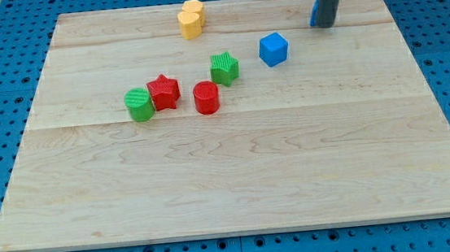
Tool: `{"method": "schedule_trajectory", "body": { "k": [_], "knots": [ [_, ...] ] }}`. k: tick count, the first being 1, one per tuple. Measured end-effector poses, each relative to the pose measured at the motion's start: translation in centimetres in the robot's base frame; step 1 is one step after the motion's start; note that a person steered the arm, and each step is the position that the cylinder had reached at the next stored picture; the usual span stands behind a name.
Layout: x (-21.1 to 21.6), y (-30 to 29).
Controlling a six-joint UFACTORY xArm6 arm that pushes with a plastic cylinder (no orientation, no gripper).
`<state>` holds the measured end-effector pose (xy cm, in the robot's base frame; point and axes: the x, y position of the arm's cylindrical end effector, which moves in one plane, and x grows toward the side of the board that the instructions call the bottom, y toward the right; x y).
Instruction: Push the blue cube into the blue triangle
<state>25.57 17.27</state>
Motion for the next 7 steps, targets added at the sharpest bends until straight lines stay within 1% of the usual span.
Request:
{"method": "schedule_trajectory", "body": {
  "k": [1, 2, 3, 5, 7],
  "knots": [
    [3.3, 0.0],
    [11.9, -0.1],
    [13.8, -4.3],
    [8.1, -14.2],
    [9.3, -4.9]
  ]
}}
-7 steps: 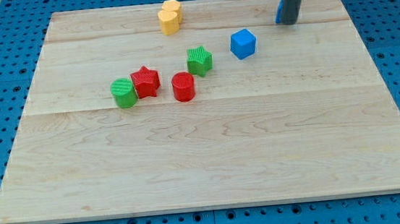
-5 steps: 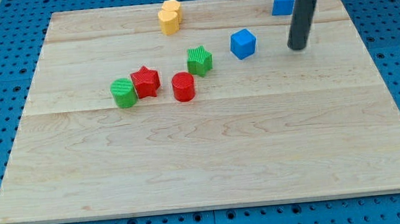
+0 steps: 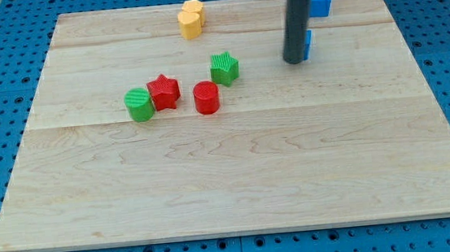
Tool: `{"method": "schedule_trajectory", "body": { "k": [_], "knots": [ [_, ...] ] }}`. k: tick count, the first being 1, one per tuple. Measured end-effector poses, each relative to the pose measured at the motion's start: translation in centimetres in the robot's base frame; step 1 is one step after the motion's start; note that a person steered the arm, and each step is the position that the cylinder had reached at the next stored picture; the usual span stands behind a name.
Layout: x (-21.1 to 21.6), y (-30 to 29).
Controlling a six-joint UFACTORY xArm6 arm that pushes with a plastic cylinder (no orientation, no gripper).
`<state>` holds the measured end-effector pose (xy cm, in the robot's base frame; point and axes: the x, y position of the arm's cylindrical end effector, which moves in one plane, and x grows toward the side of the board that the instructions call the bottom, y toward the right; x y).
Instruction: Push the blue cube into the blue triangle
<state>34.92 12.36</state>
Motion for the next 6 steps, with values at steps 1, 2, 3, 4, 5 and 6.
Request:
{"method": "schedule_trajectory", "body": {
  "k": [1, 2, 3, 4, 5, 6],
  "knots": [
    [-3.2, -0.5],
    [-5.9, 3.0],
    [-3.8, 3.1],
    [-0.8, 2.8],
    [-0.1, 2.8],
    [-0.1, 1.9]
  ]
}}
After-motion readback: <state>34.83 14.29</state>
